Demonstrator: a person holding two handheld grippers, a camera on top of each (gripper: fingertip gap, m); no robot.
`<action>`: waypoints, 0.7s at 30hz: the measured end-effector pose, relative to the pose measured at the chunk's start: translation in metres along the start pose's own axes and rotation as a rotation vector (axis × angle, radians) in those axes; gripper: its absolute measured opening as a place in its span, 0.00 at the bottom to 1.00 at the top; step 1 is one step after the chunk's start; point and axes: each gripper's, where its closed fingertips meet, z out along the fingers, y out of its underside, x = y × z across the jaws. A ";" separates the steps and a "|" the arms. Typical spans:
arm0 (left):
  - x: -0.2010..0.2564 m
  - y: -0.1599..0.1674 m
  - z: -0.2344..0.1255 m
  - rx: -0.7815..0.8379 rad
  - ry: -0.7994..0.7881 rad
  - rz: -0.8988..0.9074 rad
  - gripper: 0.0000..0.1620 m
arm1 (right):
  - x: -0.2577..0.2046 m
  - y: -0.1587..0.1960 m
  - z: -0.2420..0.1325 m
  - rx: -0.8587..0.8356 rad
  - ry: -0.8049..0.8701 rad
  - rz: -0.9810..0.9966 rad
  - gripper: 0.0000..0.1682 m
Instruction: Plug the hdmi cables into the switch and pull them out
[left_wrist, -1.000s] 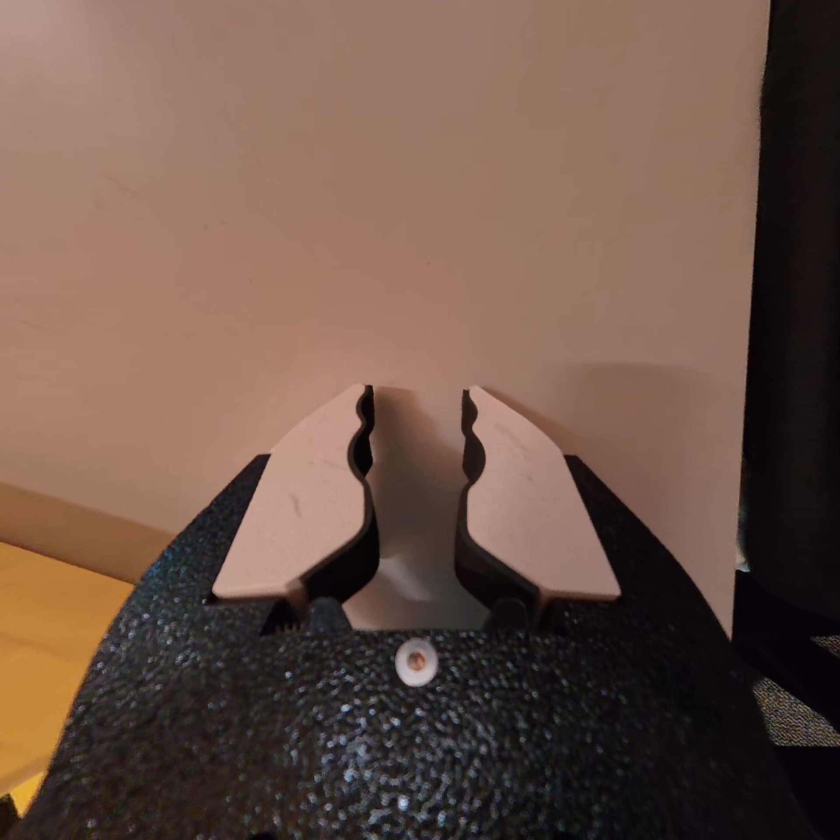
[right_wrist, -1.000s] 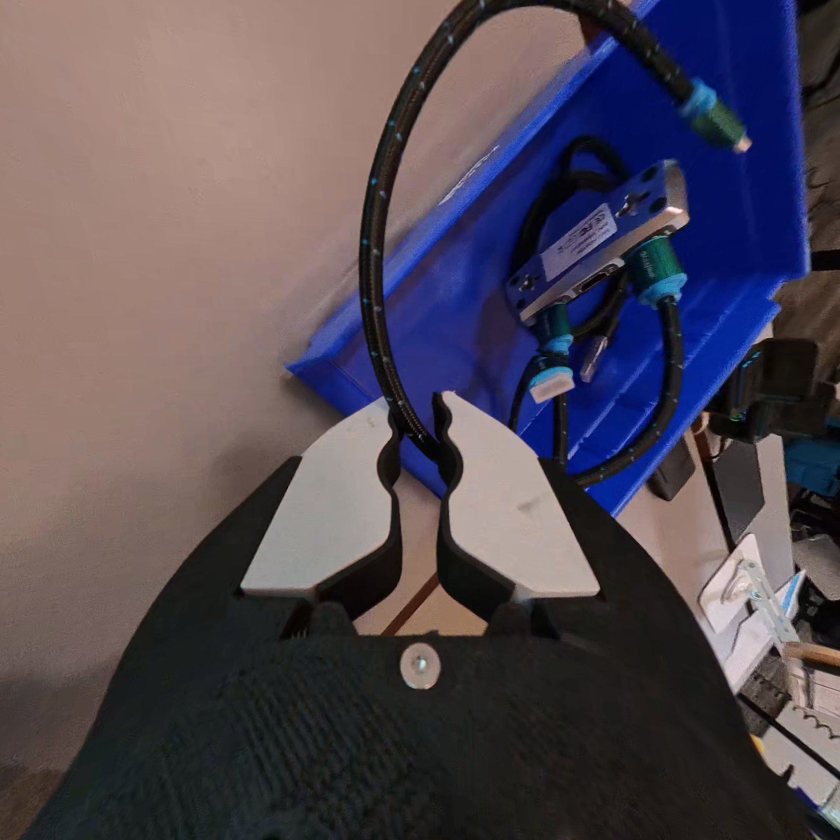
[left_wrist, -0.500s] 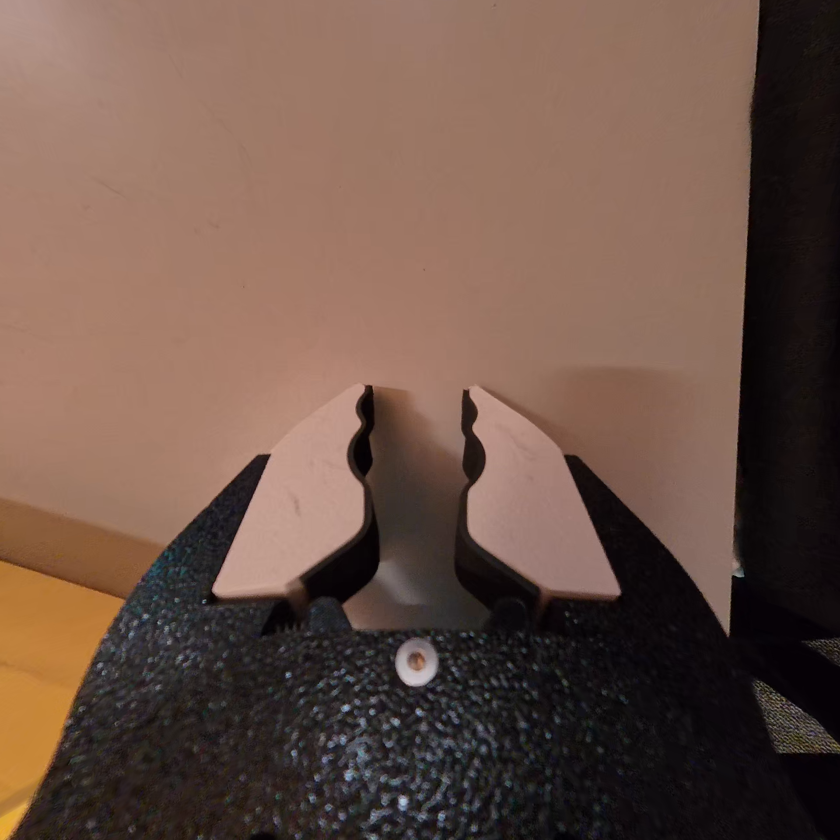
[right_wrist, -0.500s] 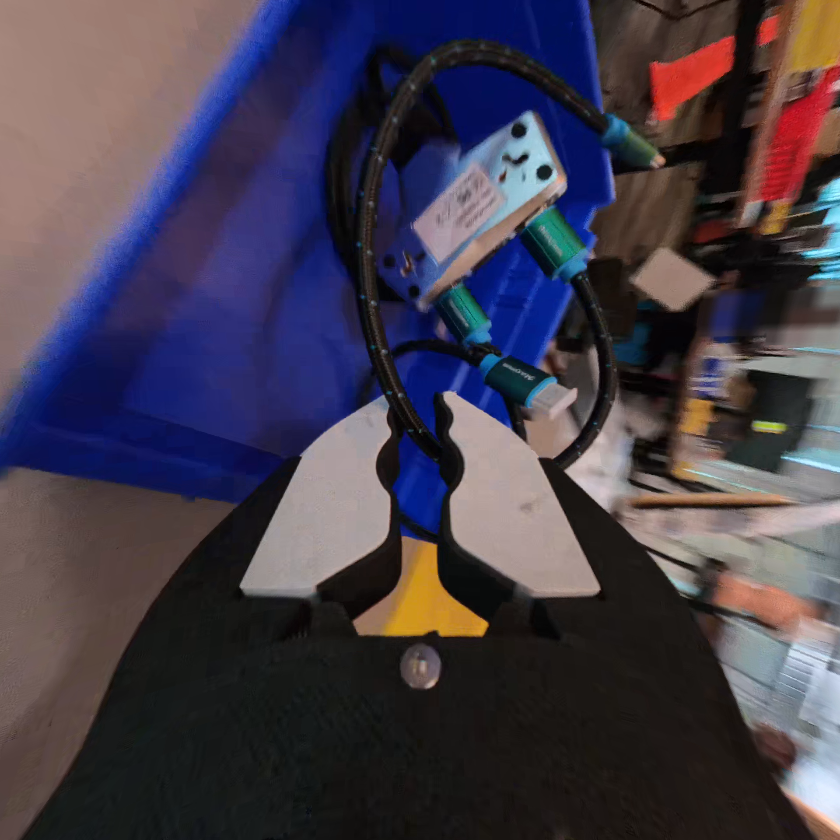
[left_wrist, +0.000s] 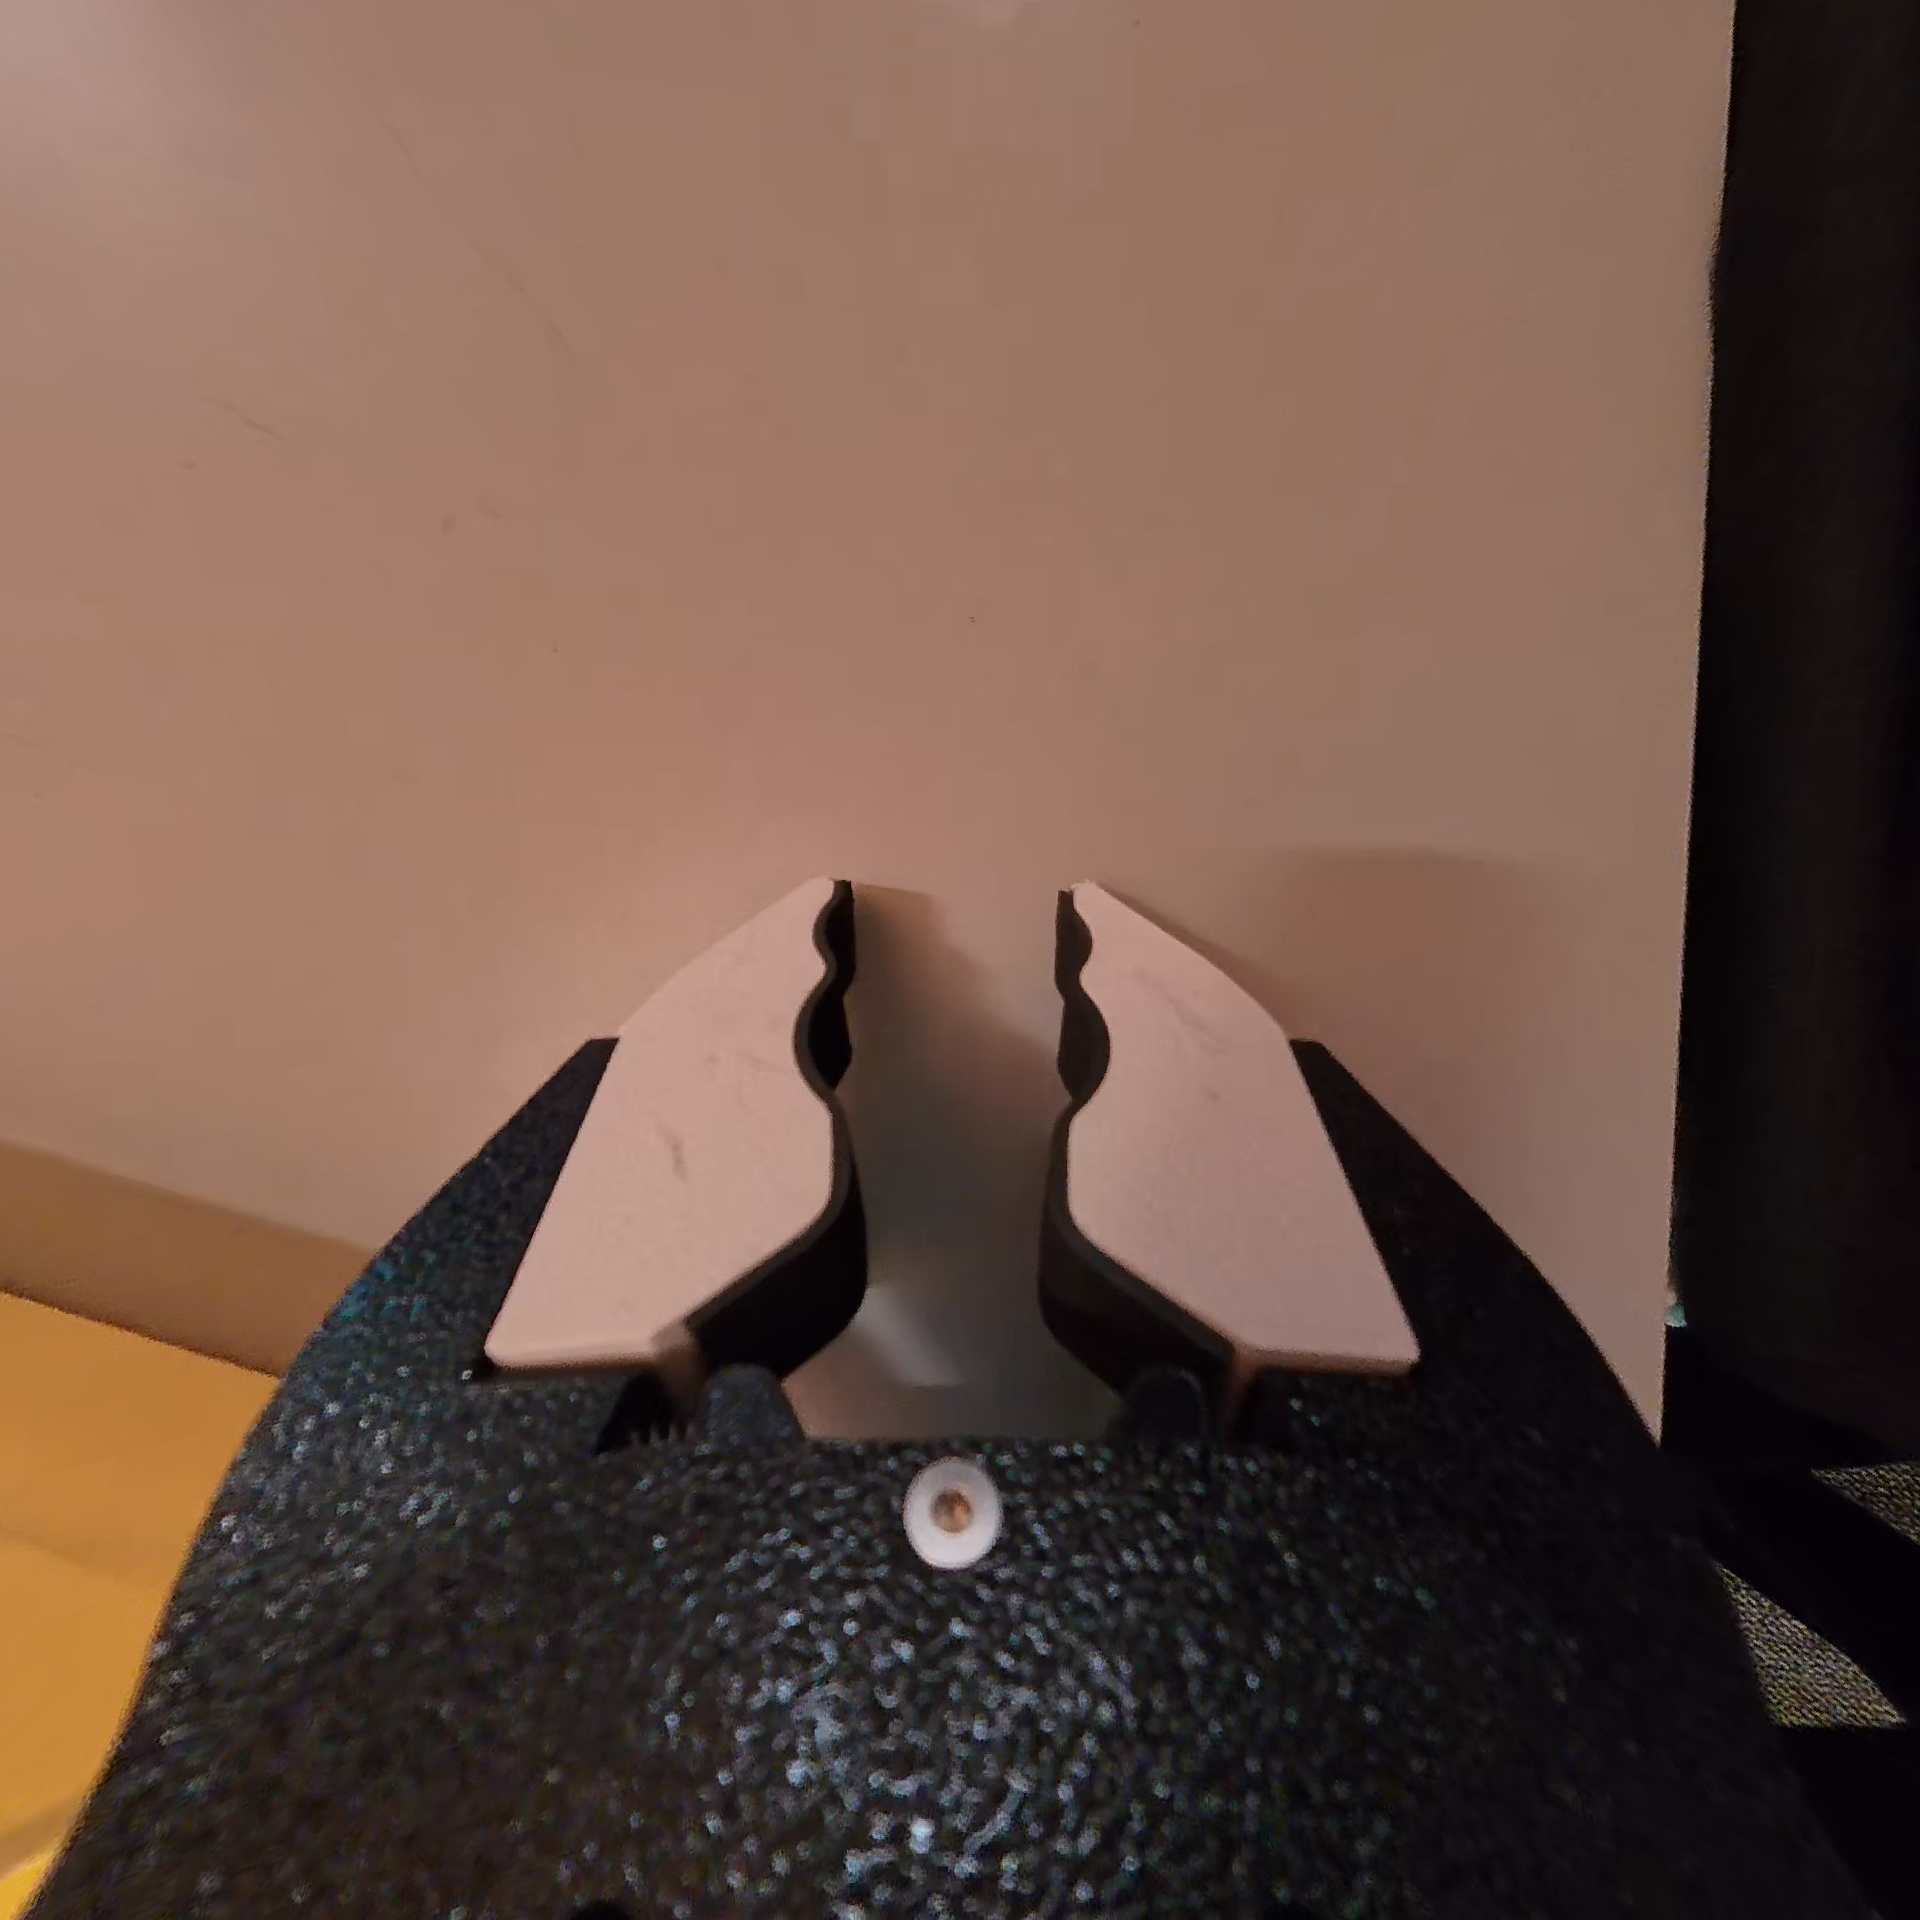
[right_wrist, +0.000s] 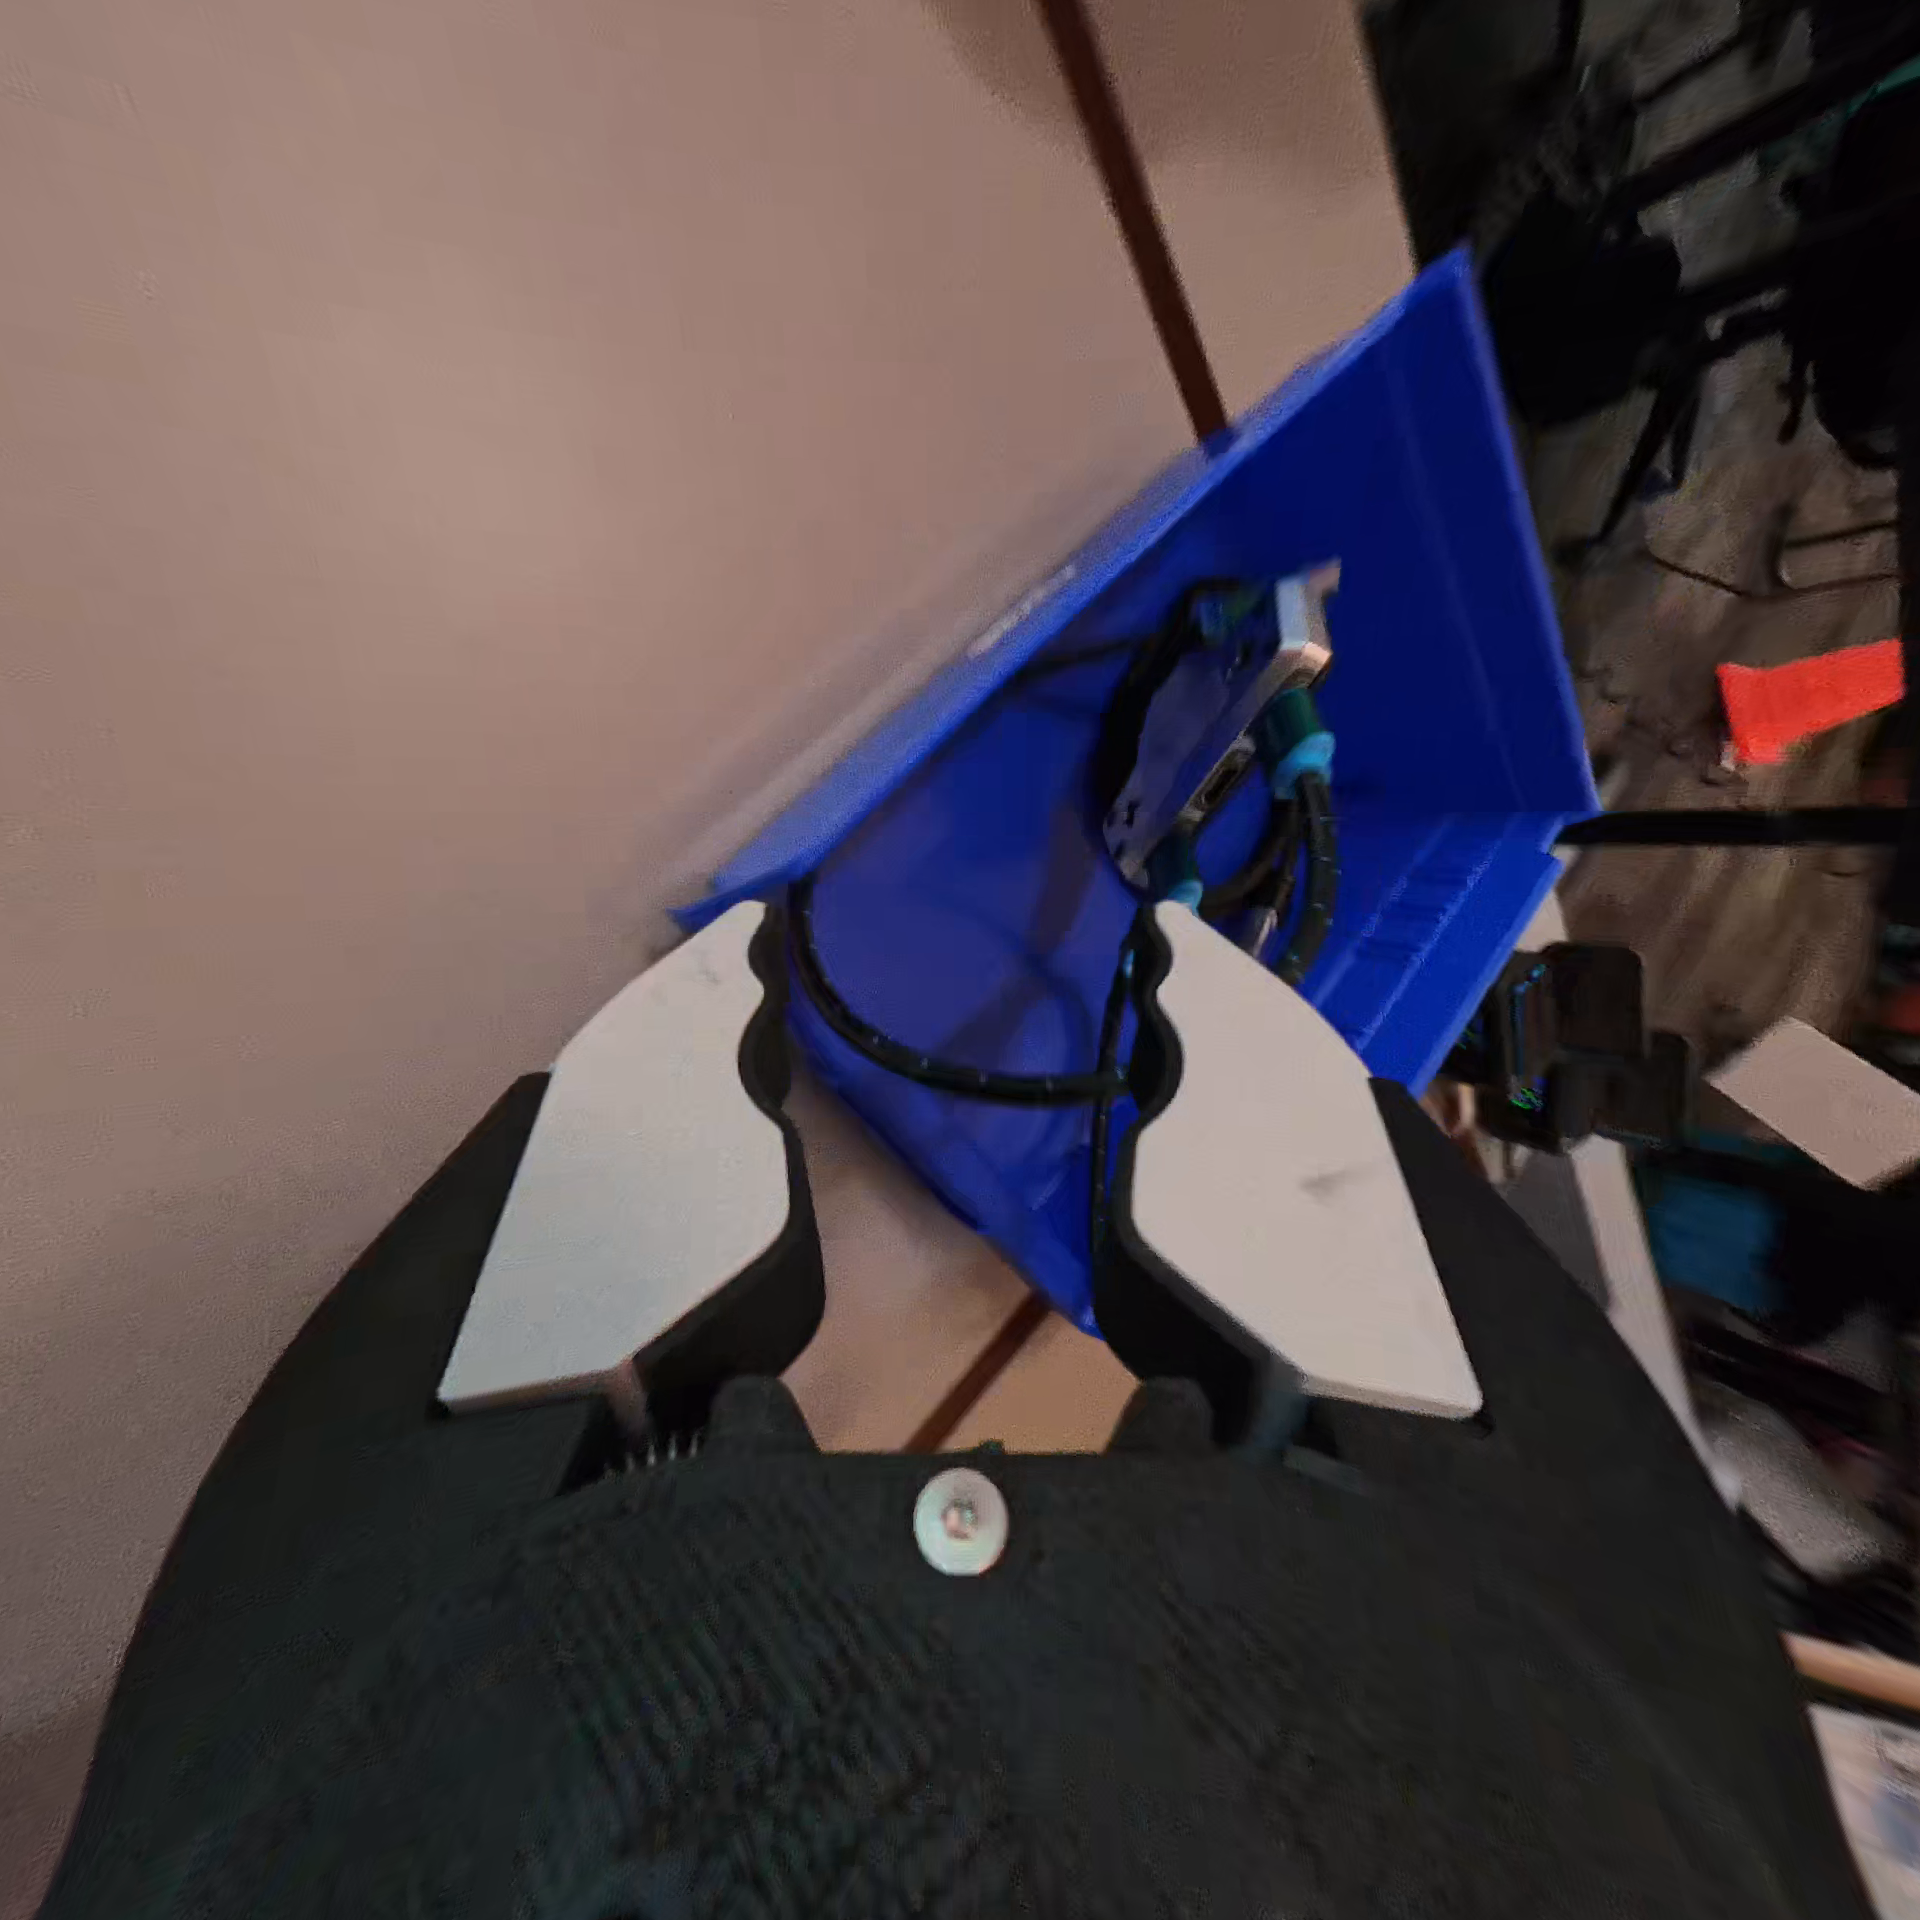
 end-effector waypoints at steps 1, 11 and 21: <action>0.000 0.000 0.000 0.000 0.001 0.001 0.22 | 0.000 -0.011 -0.017 0.072 -0.011 0.044 0.38; -0.016 -0.035 -0.043 0.223 -0.097 -0.064 0.23 | -0.041 -0.122 -0.089 0.766 0.081 0.437 0.34; -0.155 0.011 -0.186 0.224 -0.821 -0.413 0.23 | -0.116 -0.161 0.020 0.518 0.023 0.214 0.38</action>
